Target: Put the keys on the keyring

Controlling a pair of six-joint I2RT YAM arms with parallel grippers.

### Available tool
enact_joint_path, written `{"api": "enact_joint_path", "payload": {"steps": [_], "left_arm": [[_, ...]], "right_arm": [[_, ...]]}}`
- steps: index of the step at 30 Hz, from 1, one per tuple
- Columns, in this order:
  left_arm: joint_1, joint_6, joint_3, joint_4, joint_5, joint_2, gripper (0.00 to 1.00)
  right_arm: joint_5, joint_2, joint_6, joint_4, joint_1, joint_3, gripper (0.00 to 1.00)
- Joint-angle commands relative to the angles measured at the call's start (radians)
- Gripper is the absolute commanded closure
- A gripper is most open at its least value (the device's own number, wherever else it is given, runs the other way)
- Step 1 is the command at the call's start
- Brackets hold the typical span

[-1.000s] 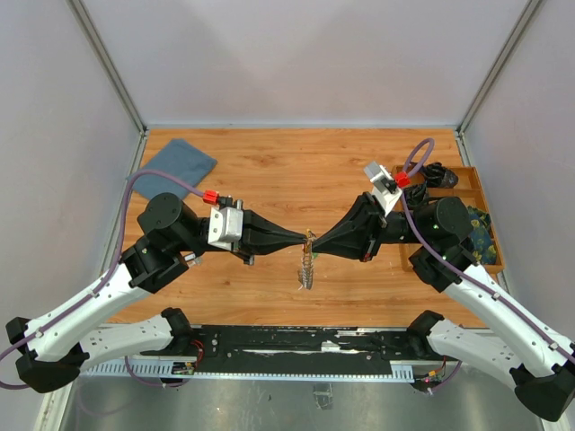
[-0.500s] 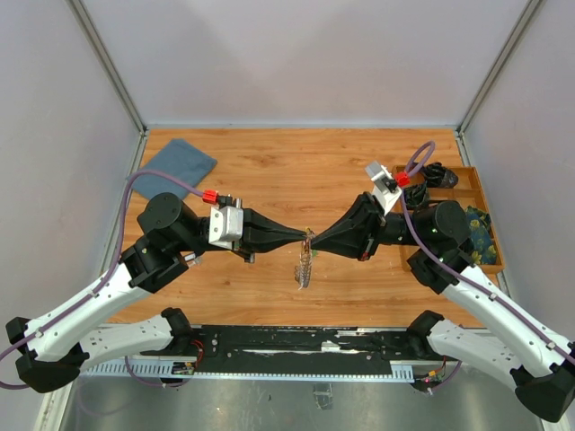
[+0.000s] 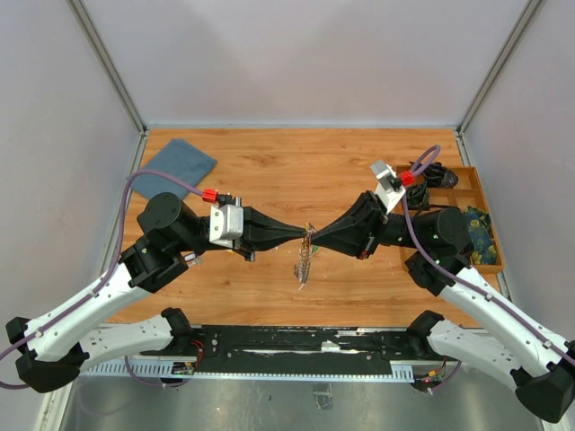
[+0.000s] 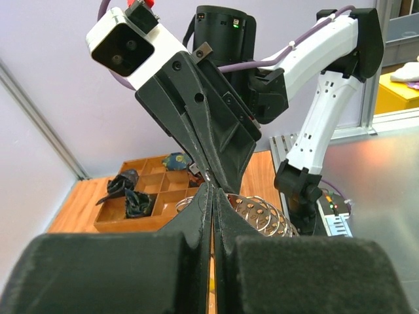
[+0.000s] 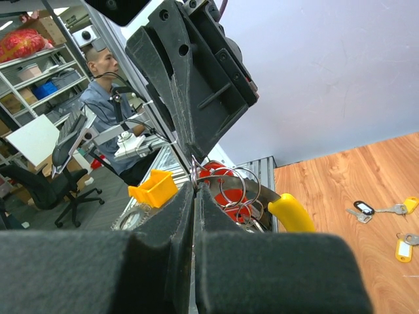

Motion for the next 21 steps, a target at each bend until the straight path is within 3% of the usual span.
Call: {"api": "enact_joint_path", "payload": {"steps": [1, 21], "left_arm": [[-0.013, 0.006, 0.023, 0.007, 0.014, -0.012, 1.0], [-0.014, 0.003, 0.013, 0.009, 0.01, -0.02, 1.0]], "right_arm": [[0.076, -0.018, 0.027, 0.095, 0.008, -0.007, 1.0], [0.197, -0.028, 0.048, 0.199, 0.009, -0.052, 1.0]]}}
